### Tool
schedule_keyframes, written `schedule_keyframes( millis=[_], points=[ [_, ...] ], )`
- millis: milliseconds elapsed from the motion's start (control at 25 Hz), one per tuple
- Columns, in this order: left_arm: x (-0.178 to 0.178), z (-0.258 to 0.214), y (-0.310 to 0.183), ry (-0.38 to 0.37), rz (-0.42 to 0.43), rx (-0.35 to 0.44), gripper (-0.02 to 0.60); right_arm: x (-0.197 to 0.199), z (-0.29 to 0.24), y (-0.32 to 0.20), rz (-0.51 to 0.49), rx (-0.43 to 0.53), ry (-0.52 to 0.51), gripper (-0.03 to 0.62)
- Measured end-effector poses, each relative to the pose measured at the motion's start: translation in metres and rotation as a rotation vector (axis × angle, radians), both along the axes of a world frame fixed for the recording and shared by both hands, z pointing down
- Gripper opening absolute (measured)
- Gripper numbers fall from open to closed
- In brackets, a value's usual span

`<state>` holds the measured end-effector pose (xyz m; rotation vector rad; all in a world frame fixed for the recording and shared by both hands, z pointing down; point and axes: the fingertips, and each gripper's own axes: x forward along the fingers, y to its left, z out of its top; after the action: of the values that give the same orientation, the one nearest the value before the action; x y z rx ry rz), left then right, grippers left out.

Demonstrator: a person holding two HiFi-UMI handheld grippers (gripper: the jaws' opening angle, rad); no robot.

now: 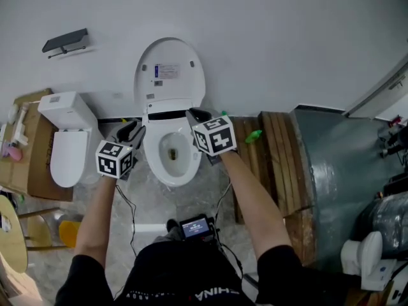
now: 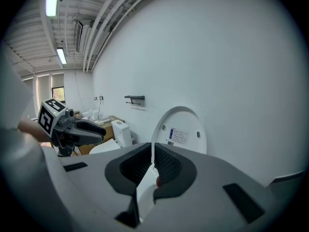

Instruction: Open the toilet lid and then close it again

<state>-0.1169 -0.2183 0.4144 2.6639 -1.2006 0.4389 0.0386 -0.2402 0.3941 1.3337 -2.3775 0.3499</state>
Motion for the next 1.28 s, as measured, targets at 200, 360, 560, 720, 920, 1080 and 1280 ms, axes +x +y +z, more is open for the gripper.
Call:
schedule_keyframes(
  millis=[200,360,560,720,920,1080,1280],
  points=[
    [0.018,0.001,0.019,-0.005,-0.002,0.011,0.098,0.022,0.000,0.021,0.013,0.051,0.001,0.025],
    [0.033,0.005,0.034,-0.006,-0.029,0.010,0.075,0.046,0.003,0.036,0.007,0.060,-0.001,0.021],
    [0.058,0.005,0.050,-0.009,-0.073,0.029,0.041,0.080,0.007,0.045,0.003,0.046,-0.038,0.018],
    [0.077,0.006,0.070,-0.004,-0.079,0.038,0.028,0.092,0.011,0.058,-0.020,0.048,-0.057,0.017],
    [0.082,0.003,0.089,0.028,-0.075,0.041,0.020,0.083,0.008,0.079,-0.051,0.097,-0.043,0.017],
    [0.077,-0.002,0.102,0.050,-0.068,0.055,0.015,0.076,0.001,0.090,-0.027,0.128,-0.086,0.017],
    [0.058,-0.001,0.114,0.105,-0.076,0.043,0.011,0.067,0.007,0.100,0.022,0.104,-0.142,0.017]
  ],
)
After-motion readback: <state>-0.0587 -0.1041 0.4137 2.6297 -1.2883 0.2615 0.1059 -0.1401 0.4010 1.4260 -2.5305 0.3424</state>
